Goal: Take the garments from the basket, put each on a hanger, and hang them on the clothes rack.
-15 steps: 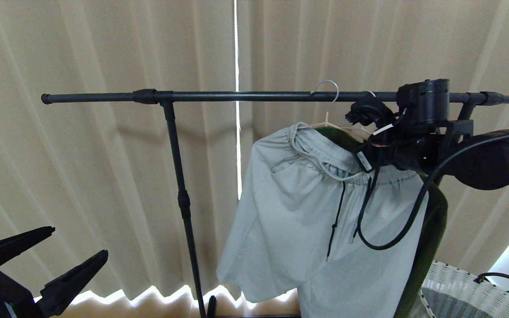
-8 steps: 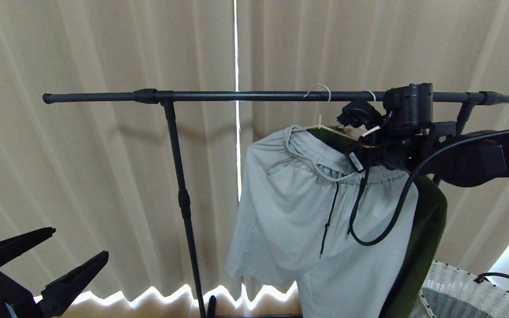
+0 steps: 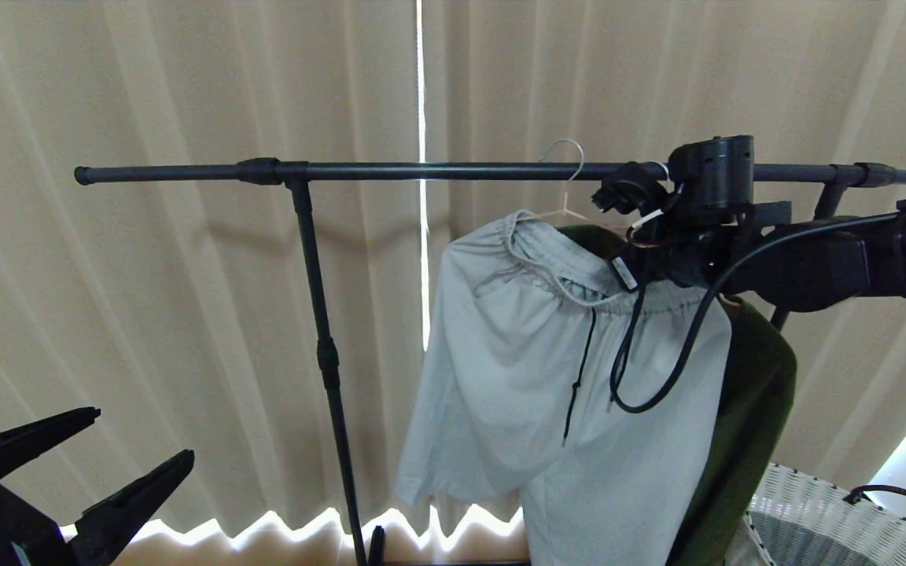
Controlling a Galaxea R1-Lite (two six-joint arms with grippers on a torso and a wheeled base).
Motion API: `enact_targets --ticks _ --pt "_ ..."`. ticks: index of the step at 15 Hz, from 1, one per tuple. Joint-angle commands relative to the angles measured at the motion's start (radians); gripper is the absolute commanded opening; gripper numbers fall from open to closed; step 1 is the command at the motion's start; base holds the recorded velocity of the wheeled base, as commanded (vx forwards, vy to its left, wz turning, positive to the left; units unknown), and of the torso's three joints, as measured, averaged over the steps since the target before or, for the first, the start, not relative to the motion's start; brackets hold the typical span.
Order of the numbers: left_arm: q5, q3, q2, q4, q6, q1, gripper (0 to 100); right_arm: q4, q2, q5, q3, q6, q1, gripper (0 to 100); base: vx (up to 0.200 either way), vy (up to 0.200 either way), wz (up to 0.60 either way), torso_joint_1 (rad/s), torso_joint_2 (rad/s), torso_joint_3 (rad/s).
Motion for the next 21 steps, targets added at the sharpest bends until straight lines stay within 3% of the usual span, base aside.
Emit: enact_targets --ticks 1,13,14,16,21 --pt "0.0 0.0 0.001 0.0 0.0 0.0 100 0.001 0.043 -0.002 -0.022 0.0 0.005 0 0.0 0.0 0.0 0.0 0.0 0.0" --pt "0.0 0.002 0.001 0.0 0.0 0.0 100 0.002 0.069 -0.002 -0.039 0.0 0.068 0 0.0 0.0 0.0 0.0 0.0 0.0" --pt "0.0 0.0 0.001 0.0 0.001 0.0 100 0.002 0.069 -0.002 -0.039 0.0 0.068 100 0.0 0.0 0.0 0.0 0.0 0.0" --pt "0.0 0.0 0.001 0.0 0.001 0.0 100 -0.004 0.065 0.001 -0.033 0.006 0.066 100 0.0 0.0 0.0 0.0 0.0 0.0" --pt "0.0 0.0 0.001 0.0 0.0 0.001 100 -0.013 0.052 0.01 -0.021 0.125 0.088 100 0.0 0.0 0.0 0.0 0.0 0.0"
